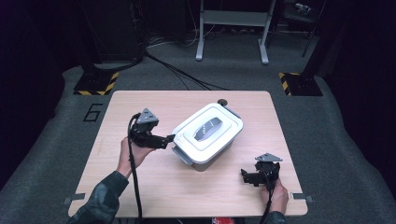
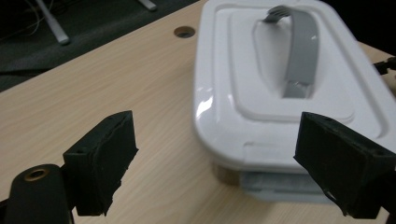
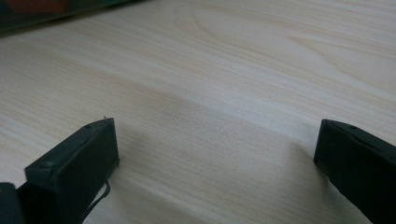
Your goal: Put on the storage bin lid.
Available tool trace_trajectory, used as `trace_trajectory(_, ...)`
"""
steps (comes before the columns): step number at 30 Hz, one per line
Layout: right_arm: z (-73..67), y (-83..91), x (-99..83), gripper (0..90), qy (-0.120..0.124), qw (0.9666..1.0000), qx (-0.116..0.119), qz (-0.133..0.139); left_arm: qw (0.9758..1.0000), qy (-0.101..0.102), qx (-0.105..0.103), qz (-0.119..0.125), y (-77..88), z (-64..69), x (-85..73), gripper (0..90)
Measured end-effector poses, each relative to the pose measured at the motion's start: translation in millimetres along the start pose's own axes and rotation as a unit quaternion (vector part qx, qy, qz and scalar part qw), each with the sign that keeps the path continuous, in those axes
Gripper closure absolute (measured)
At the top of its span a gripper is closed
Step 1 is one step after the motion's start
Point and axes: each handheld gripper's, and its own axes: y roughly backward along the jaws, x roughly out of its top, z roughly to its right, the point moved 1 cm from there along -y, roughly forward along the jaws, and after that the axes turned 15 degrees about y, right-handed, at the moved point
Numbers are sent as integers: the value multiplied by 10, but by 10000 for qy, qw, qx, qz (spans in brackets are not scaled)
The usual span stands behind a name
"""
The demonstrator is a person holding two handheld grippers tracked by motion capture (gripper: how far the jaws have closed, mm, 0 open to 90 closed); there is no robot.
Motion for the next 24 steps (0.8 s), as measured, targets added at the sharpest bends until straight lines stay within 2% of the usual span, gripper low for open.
trace_trajectory(4,0,1,0,0,6,10000,4,-2,9996,199,198,-45,96,-233,-150,116)
trace_trajectory(8,-1,-1,1,0,-12,10000,-11,3,9988,345,337,-64,152,-389,-275,115)
trace_trajectory(15,0,1,0,0,5,10000,4,-4,9958,631,638,-191,177,-651,-538,114)
trace_trajectory(19,1,2,-1,0,16,10000,13,-5,9920,887,860,-278,138,-810,-736,108)
trace_trajectory(24,2,2,-1,0,17,10000,16,-5,9850,1195,1150,-483,39,-1035,-1056,99)
